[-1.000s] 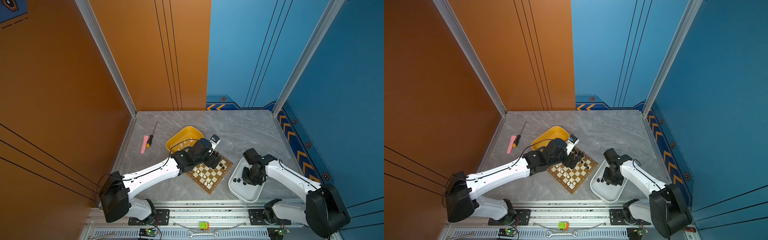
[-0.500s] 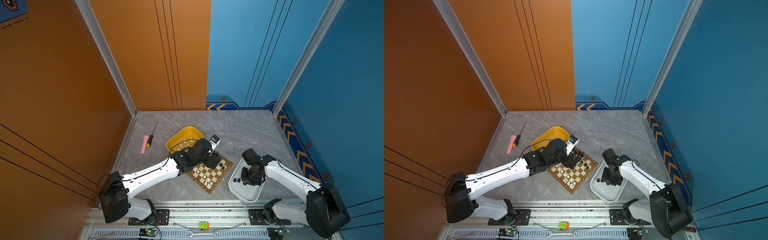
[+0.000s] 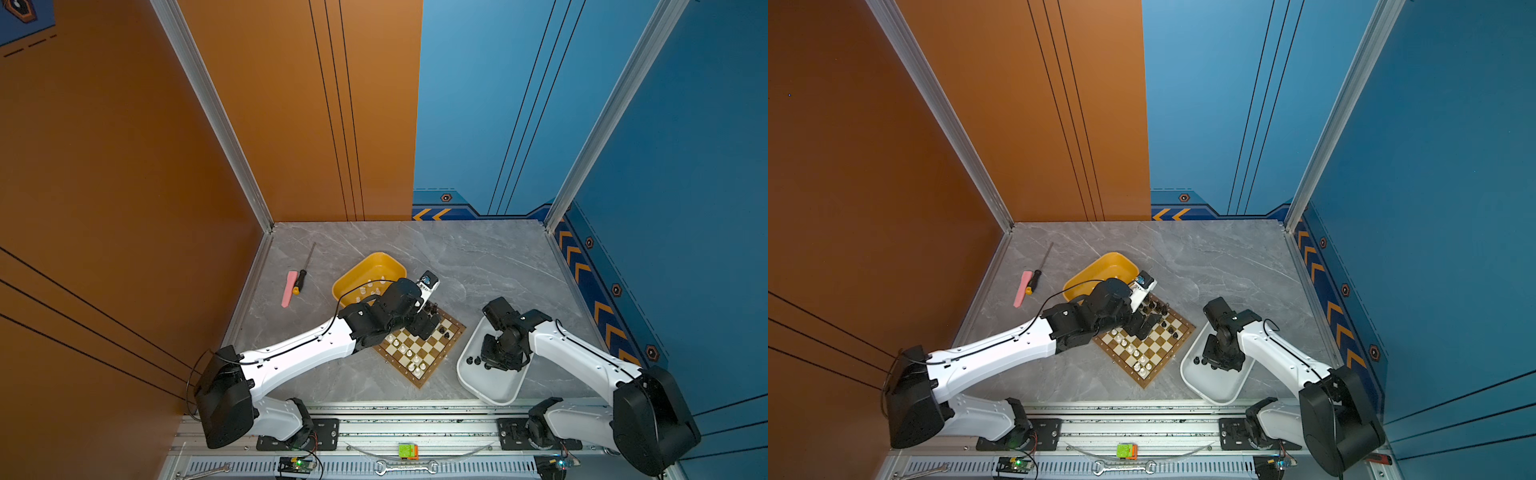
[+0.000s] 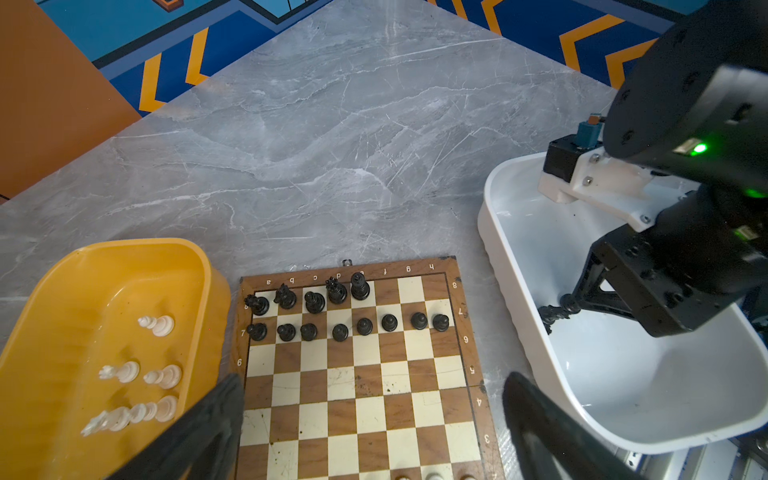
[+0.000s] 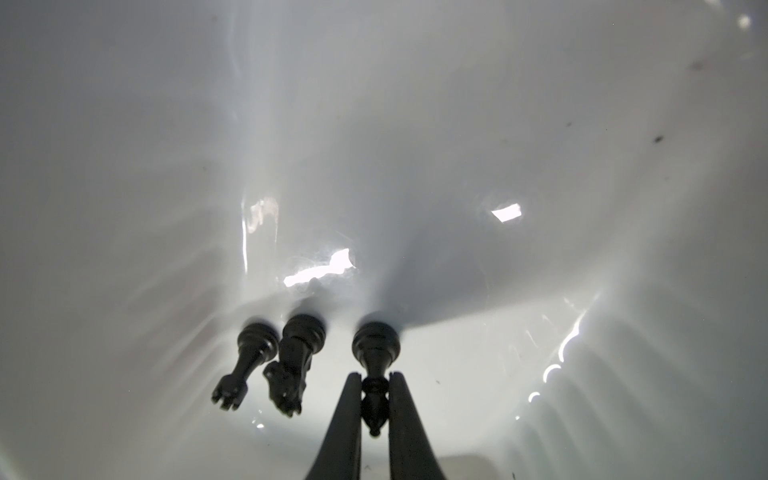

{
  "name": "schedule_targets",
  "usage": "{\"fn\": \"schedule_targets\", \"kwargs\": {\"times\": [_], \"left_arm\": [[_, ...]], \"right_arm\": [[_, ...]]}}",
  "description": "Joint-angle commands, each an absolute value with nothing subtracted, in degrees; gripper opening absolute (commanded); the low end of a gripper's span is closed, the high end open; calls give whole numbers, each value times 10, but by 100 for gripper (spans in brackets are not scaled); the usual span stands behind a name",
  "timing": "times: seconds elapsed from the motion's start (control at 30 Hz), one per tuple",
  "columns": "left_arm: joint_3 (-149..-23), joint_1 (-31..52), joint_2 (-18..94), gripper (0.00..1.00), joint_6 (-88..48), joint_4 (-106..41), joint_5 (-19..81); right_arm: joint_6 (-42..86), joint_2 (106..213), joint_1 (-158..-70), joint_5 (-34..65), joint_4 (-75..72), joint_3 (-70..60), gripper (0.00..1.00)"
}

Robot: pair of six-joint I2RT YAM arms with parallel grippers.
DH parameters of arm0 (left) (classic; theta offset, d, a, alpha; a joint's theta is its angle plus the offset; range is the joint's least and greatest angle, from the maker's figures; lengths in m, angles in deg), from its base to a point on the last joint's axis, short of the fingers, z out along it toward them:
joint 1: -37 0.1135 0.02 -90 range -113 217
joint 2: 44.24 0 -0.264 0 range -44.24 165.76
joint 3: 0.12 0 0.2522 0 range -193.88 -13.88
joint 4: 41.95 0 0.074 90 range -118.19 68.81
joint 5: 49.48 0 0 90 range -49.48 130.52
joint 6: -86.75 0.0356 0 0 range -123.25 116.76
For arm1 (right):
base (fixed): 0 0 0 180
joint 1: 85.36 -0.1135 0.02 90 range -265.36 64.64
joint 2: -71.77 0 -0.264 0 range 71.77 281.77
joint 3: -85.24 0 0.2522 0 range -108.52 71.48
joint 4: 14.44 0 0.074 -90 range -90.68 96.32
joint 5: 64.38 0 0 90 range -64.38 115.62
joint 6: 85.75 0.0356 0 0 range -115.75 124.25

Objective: Set up the chess pieces on the board
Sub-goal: 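Lower the right gripper onto a black piece in the white tray and grasp it, then lift the black piece with the right gripper and carry it to the board's far rank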

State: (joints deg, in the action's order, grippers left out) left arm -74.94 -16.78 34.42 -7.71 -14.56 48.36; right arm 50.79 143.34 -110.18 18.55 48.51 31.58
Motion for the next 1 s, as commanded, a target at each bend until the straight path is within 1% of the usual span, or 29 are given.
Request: {"fn": "schedule_targets", "kwargs": {"times": [0.0, 0.23, 0.4, 0.7, 0.97], "left_arm": [[-739, -161, 328, 98, -66, -139, 495], [-733, -140, 316, 98, -65, -151, 491], [-698, -119, 290, 98, -69, -147, 499], [-632, -47, 202, 98, -103, -142, 496], [-593, -6, 138, 98, -124, -119, 502]], "right_arm": [[506, 1429, -1106, 215, 523, 280, 10], [480, 1441, -1102, 235, 581, 200, 10], [463, 1469, -1101, 240, 609, 128, 10], [431, 1572, -1116, 237, 638, -11, 10], [407, 1709, -1158, 227, 637, -120, 9]]}}
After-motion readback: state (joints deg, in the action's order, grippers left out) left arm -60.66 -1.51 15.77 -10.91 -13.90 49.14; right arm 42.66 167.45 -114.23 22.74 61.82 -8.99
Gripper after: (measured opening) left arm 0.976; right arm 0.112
